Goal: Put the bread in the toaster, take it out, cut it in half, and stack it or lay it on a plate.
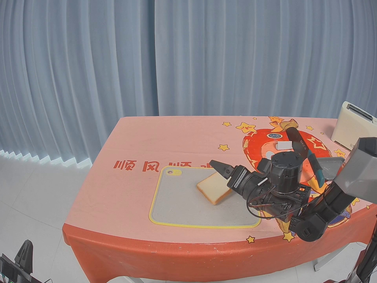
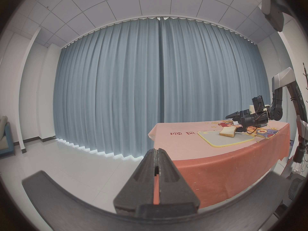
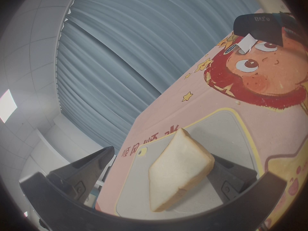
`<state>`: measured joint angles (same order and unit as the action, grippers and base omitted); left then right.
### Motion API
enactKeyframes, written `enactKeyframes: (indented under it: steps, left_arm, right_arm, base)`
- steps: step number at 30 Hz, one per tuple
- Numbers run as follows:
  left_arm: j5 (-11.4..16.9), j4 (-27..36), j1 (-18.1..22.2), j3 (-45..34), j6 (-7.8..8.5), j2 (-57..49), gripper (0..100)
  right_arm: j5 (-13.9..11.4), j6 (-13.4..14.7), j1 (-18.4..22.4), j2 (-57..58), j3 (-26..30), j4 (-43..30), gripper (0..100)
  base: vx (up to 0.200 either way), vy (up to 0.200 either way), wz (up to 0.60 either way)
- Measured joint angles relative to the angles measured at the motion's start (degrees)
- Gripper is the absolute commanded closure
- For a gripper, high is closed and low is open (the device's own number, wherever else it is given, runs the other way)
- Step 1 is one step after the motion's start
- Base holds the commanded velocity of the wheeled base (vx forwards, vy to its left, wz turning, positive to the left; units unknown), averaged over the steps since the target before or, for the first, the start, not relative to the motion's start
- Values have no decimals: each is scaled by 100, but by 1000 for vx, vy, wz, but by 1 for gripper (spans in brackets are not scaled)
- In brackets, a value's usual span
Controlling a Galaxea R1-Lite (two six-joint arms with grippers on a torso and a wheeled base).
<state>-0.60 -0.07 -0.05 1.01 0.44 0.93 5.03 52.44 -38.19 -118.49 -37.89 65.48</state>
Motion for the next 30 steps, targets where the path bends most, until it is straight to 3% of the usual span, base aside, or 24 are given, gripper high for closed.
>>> enactKeyframes:
  steps: [7,30]
  left_arm:
    - [0,0,5,0,0,0,100]
    - [0,0,5,0,0,0,100]
  right_arm:
    - [134,-85,-100,107,-4,-450,0]
    - [218,-37,-266,1268,-822,-3633,0]
  base:
    - [0,0,0]
    - [0,0,0]
